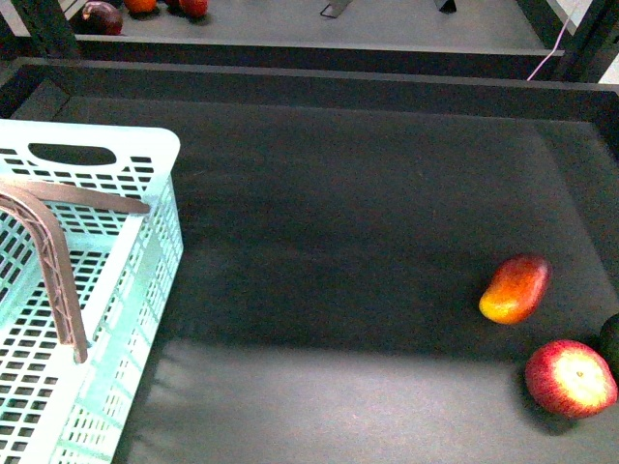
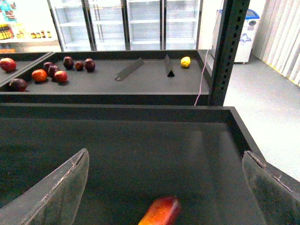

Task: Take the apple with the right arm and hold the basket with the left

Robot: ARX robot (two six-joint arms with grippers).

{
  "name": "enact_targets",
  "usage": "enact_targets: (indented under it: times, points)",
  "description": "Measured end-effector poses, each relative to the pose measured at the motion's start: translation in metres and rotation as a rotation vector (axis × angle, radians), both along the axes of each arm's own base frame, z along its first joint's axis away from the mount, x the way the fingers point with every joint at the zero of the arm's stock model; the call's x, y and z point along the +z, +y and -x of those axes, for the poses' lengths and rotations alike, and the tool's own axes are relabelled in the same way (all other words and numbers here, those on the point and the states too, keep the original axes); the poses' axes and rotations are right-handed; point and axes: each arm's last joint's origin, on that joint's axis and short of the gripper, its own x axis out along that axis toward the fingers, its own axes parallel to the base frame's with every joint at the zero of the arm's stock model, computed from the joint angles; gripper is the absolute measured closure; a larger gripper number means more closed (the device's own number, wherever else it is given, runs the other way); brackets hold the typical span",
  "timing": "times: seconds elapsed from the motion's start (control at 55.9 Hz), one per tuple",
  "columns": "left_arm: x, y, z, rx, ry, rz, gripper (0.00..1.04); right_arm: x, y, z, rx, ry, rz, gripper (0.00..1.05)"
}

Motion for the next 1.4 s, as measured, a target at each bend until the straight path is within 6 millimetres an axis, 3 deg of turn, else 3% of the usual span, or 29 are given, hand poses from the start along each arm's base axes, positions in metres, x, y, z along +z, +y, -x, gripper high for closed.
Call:
enact_targets:
  times: [0.591,0.662,0.752,0.877,1.038,1.235,1.396]
  points:
    - [0.0,0.0,0.0,0.0,0.0,0.0,0.07,0.0,0.0,0.0,0.0,0.0,0.0,0.09]
    - [-0.001,0.0,0.0,-0.06,0.222,0.184,0.07,0.0,0.0,0.0,0.0,0.0,0.0,0.09]
    - [-0.009,0.003,0.0,-0.001,0.468,0.487,0.07,0.0,0.0,0.0,0.0,0.0,0.0,0.09]
    - [-0.006,0.004,-0.005,0.035,0.493,0.722,0.07,0.0,0.0,0.0,0.0,0.0,0.0,0.09]
    - [0.003,0.006,-0.029,0.023,0.477,0.945,0.07,0.0,0.0,0.0,0.0,0.0,0.0,0.09]
    - [-0.008,0.008,-0.067,0.082,0.531,1.124,0.07,0.0,0.0,0.0,0.001,0.0,0.0,0.09]
    - [-0.024,0.02,-0.101,0.206,0.575,1.217,0.07,0.0,0.0,0.0,0.0,0.0,0.0,0.09]
